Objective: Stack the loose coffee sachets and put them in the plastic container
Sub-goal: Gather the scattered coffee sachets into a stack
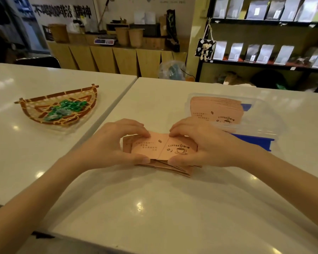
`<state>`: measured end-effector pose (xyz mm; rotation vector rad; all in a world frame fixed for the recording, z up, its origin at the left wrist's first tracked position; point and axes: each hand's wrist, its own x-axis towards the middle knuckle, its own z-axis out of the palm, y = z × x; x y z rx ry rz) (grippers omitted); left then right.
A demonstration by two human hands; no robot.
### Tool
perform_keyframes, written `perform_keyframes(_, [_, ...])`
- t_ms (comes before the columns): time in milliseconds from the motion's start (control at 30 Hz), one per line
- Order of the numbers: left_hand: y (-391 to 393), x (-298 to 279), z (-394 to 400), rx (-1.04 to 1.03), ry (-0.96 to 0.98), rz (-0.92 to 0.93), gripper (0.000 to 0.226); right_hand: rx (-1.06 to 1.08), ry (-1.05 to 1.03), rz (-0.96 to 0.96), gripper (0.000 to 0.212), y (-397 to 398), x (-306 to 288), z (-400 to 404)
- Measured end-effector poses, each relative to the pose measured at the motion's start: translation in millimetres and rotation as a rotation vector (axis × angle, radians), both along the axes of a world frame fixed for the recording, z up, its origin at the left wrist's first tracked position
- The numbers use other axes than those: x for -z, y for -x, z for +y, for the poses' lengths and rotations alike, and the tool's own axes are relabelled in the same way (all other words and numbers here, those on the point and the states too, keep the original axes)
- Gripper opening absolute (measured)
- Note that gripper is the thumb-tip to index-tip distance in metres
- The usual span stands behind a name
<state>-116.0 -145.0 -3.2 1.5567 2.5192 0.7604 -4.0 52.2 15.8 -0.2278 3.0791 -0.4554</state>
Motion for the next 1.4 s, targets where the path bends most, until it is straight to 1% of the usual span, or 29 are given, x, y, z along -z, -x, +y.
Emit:
perform_keyframes(67, [3, -5, 3, 0.005, 0.012, -0.035, 0.060, 0.012, 0.036, -0.033, 0.063, 1, -3, 2])
perform_keyframes(133, [9, -12, 8, -0.012, 0.048, -0.100, 0.057, 0.059, 0.144, -0.064, 0.056, 3, -8, 5])
perform_keyframes(200, [18, -17, 15, -0.007, 0.131, -0.156, 0.058, 0.084, 0.198, -0.102, 0.048, 7, -11, 8])
perform_keyframes(300, [32, -17, 29, 0.028, 0.300, -0.242, 0.065, 0.090, 0.161, -0.202, 0.053, 17, -13, 6])
perform_keyframes(467, [51, -20, 51, 0.114, 0.563, -0.383, 0.076, 0.091, 0.089, -0.388, 0.073, 40, -19, 2])
perform_keyframes(500, [54, -21, 54, 0.118, 0.597, -0.393, 0.076, 0.095, 0.080, -0.418, 0.075, 43, -20, 2])
perform_keyframes(633, [65, -21, 62, 0.154, 0.685, -0.405, 0.056, 0.111, 0.015, -0.475, 0.077, 48, -19, -1])
perform_keyframes(733, [69, -20, 67, 0.170, 0.728, -0.442, 0.056, 0.117, 0.009, -0.466, 0.069, 47, -17, -4])
perform_keyframes(800, [68, -19, 70, 0.174, 0.740, -0.446, 0.055, 0.124, 0.056, -0.459, 0.060, 45, -17, -5])
perform_keyframes(867, [67, -20, 71, 0.176, 0.734, -0.442, 0.054, 0.128, 0.074, -0.447, 0.057, 43, -16, -7])
perform_keyframes(1067, [58, -20, 65, 0.159, 0.706, -0.450, 0.055, 0.160, 0.131, -0.433, 0.059, 41, -16, -8])
perform_keyframes(1200, [51, -21, 55, 0.146, 0.652, -0.471, 0.054, 0.189, 0.100, -0.398, 0.061, 34, -16, -7])
perform_keyframes(1300, [39, -27, 51, 0.121, 0.597, -0.429, 0.055, 0.201, 0.121, -0.366, 0.059, 23, -16, -6])
perform_keyframes(1400, [23, -35, 49, 0.113, 0.546, -0.362, 0.057, 0.205, 0.170, -0.351, 0.050, 8, -17, -5])
